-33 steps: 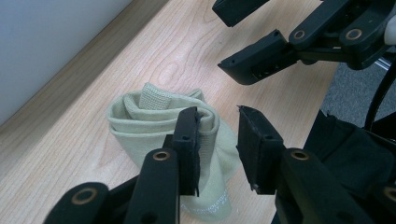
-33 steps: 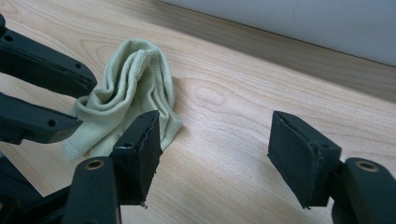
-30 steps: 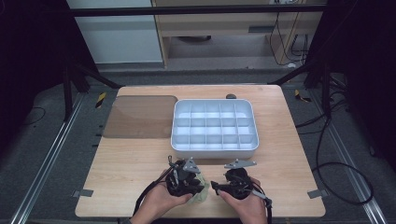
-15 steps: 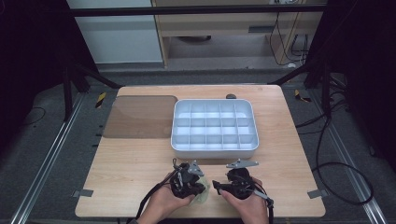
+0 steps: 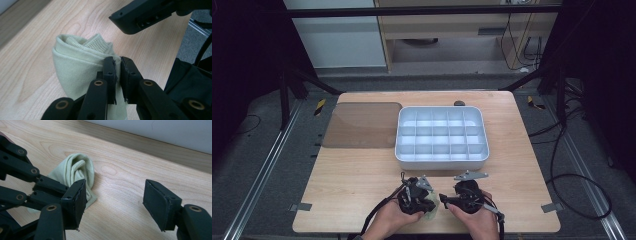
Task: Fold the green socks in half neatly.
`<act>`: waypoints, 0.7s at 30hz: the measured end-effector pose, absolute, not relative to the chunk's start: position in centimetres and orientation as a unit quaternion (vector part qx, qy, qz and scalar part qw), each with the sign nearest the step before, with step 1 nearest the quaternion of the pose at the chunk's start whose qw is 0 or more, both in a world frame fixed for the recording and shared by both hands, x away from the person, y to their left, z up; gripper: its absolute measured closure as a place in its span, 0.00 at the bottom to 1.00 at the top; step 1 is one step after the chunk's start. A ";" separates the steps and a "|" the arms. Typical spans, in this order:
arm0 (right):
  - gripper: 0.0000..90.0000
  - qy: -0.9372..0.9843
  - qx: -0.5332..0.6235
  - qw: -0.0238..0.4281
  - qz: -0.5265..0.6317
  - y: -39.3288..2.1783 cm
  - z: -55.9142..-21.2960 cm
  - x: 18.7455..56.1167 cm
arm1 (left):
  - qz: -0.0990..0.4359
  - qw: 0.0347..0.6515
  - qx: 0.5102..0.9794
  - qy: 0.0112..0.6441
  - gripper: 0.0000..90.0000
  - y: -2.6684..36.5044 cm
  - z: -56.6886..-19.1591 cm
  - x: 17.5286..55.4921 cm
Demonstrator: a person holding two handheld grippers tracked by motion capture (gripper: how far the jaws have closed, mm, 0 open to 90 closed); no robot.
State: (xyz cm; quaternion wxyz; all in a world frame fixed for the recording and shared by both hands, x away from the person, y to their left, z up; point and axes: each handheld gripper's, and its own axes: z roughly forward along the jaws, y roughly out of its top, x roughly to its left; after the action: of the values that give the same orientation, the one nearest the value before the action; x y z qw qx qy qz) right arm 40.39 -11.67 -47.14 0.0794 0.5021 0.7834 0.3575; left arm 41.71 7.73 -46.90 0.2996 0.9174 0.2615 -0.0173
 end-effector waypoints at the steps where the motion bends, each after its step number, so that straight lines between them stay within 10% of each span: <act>1: 0.39 0.783 0.503 0.081 0.357 -11.7 -47.1 40.4 | -0.016 0.300 0.917 0.262 0.90 7.8 -46.8 41.6; 21: 0.39 0.781 0.502 0.083 0.362 -11.7 -46.7 40.3 | 0.020 0.329 0.907 0.262 0.73 9.3 -44.2 40.9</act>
State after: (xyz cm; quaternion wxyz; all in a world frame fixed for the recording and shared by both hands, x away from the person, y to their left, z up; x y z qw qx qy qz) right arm 40.30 -11.75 -46.71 0.0828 0.5016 0.7811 0.3624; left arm 40.94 9.25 -44.24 0.3287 0.9072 0.2620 0.0200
